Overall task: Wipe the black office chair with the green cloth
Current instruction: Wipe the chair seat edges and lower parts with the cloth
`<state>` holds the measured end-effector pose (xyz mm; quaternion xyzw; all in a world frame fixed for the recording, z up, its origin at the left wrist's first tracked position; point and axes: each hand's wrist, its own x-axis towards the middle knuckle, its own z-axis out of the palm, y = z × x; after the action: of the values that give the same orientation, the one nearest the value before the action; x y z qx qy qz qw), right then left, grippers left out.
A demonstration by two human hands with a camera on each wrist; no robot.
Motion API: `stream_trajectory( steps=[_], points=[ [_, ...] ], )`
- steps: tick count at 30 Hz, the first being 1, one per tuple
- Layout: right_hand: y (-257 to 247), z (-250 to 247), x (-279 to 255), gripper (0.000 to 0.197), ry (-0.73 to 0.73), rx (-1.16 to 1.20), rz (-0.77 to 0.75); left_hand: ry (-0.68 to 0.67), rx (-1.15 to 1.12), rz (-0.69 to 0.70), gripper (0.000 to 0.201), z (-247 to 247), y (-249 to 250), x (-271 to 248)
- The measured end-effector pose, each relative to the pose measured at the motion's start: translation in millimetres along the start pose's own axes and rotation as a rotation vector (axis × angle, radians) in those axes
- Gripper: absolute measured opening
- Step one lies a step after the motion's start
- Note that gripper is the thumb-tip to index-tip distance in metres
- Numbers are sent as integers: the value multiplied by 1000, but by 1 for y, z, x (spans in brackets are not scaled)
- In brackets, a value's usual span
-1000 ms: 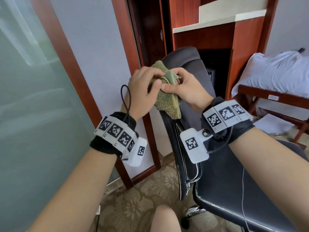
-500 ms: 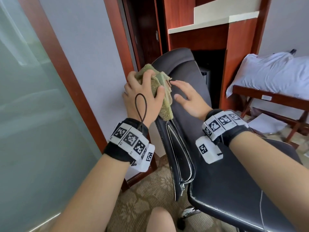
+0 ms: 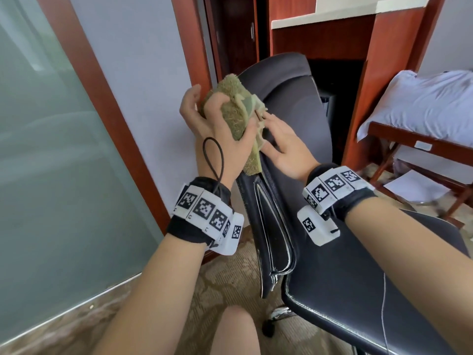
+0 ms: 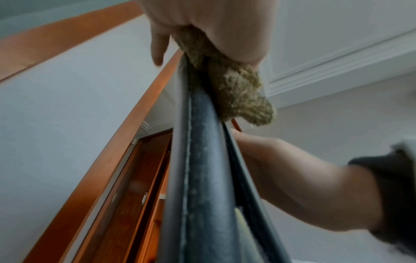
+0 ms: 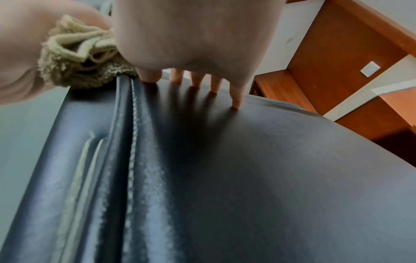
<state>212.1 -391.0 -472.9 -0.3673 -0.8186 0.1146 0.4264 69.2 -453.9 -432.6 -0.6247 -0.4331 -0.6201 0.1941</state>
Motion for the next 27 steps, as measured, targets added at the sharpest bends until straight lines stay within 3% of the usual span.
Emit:
stream_trajectory(
  steps=[4,8,11,18,23,25,27],
  points=[
    [5,2,0,59,11,-35,-55,-22,294,183,24,4,-2,-4],
    [18,5,4,54,-7,-45,-110,-215,388,-42,55,2,16,-5],
    [20,4,3,50,-9,-32,-104,-323,273,-164,59,-2,16,0],
    [15,3,-4,54,-50,22,-109,-158,-79,-221,49,-2,18,-50],
    [16,-2,-6,47,-97,-19,-86,-22,-152,-233,47,-4,14,-9],
    [11,0,-8,60,-76,1,-86,-29,-175,-335,46,-6,11,13],
    [8,1,-9,60,-65,9,-74,-54,-148,-451,44,-5,8,22]
  ],
)
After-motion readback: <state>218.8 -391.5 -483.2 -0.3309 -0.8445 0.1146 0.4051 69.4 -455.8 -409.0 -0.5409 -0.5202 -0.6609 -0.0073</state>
